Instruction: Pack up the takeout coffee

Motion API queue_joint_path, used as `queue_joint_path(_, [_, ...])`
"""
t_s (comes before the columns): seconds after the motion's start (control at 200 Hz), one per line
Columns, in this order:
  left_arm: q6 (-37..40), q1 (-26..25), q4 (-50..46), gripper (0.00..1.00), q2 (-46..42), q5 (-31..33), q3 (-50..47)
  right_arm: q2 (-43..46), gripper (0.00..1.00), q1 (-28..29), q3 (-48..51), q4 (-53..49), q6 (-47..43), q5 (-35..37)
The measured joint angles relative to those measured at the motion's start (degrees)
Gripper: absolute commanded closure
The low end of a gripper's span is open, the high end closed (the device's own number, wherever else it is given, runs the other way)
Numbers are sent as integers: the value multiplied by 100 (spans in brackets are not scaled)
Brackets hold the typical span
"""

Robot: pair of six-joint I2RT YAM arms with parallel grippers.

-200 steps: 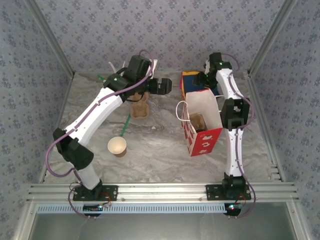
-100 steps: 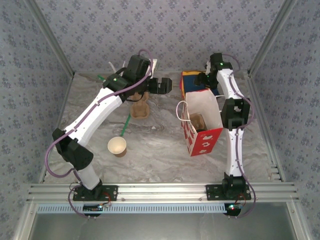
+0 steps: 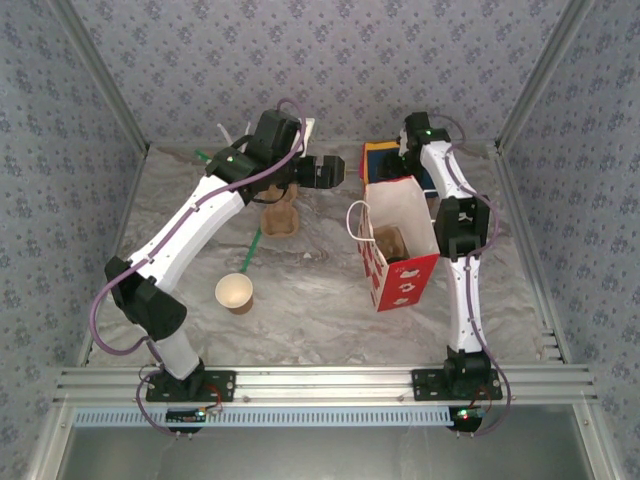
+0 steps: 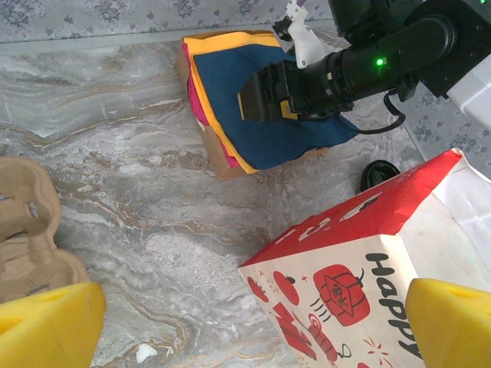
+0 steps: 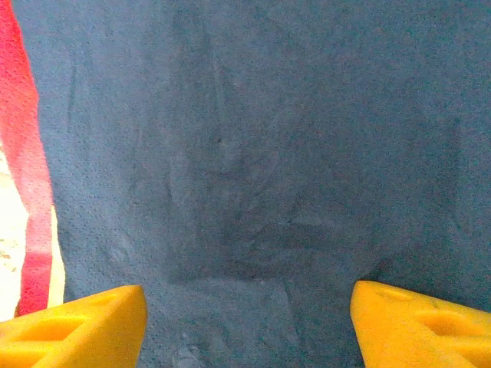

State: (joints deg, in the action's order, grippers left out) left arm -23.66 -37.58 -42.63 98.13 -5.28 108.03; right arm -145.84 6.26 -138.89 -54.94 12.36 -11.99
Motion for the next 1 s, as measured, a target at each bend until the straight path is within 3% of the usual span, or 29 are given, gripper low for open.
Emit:
queue_joint_path(0.12, [0, 0, 2, 0, 0, -4, 0, -9, 39, 11, 11, -9, -33, 28])
queue_joint_path(0.315, [0, 0, 0, 0, 0, -4, 0, -9, 75, 15, 22, -70, -68, 63])
queue_joint_path(0.39, [0, 9, 0, 0, -4, -4, 0, -9, 78, 15, 22, -87, -74, 63])
queue_joint_path(0.435, [0, 9, 0, 0, -11, -4, -2, -9, 85, 9, 22, -101, -72, 63])
queue_joint_path(0.63, [-2, 9, 2, 0, -76, -4, -81, 52, 90, -63, 48, -127, -83, 63])
queue_joint_path(0.775, [-4, 9, 7, 0, -118, -7, -151, 243, 100, -155, 118, -170, -85, 63])
queue_joint_path(0.999, [-4, 9, 9, 0, -127, -7, -162, 643, 100, -271, 140, -186, -85, 63])
